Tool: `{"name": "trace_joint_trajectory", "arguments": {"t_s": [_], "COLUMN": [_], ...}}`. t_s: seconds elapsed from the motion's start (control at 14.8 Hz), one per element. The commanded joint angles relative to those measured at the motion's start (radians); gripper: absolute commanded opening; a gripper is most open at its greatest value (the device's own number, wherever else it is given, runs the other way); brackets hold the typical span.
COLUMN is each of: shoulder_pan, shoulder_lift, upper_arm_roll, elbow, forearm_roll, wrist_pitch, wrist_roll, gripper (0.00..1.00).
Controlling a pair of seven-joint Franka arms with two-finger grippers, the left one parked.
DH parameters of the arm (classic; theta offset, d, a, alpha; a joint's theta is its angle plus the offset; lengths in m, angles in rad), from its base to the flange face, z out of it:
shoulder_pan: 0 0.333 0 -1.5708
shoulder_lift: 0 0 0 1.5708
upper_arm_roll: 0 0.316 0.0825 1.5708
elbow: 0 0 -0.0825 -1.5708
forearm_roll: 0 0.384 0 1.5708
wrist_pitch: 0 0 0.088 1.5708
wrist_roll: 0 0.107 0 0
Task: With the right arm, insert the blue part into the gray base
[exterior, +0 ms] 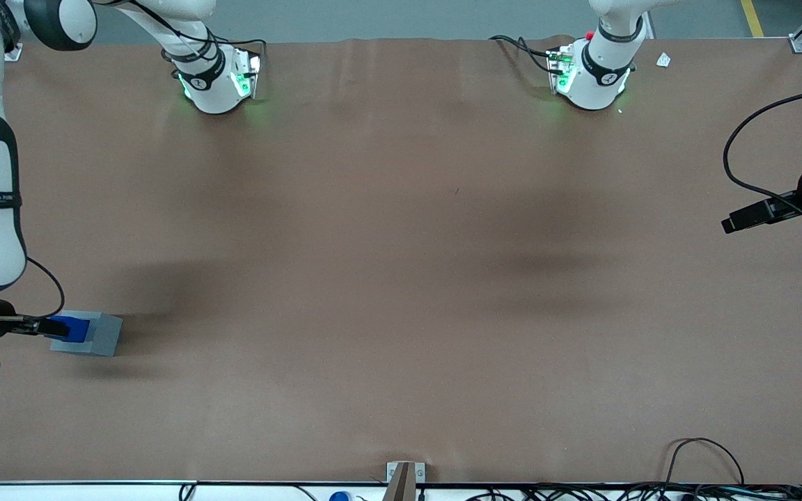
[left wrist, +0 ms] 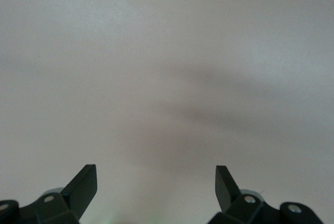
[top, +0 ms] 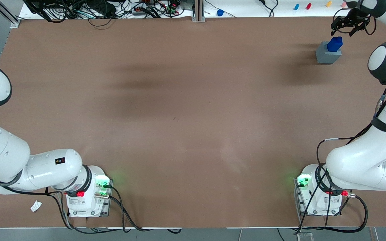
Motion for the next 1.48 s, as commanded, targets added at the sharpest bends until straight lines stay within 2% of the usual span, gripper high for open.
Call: {"name": "trace_joint_trajectory", "arguments": {"t_s": [0.0, 0.4, 1.01, 1.42], "shoulder_pan": [-0.008, 0.013, 0.055, 0.15], "shoulder_lift": [-0.102, -0.349, -0.605, -0.717], "upper_arm_roll": [0.012, 0.013, 0.012, 0.013], "elbow": [-0.065, -0.237, -0.247, -0.239], "forearm_roll": [0.026, 0.026, 0.009, -0.02], "wrist_pitch": [-0.034, -0.063, -0.373, -0.499], "wrist_roll": [-0.032, -0.044, -0.023, 0.138], "gripper": [1.0, 1.0, 1.0, 1.0]}}
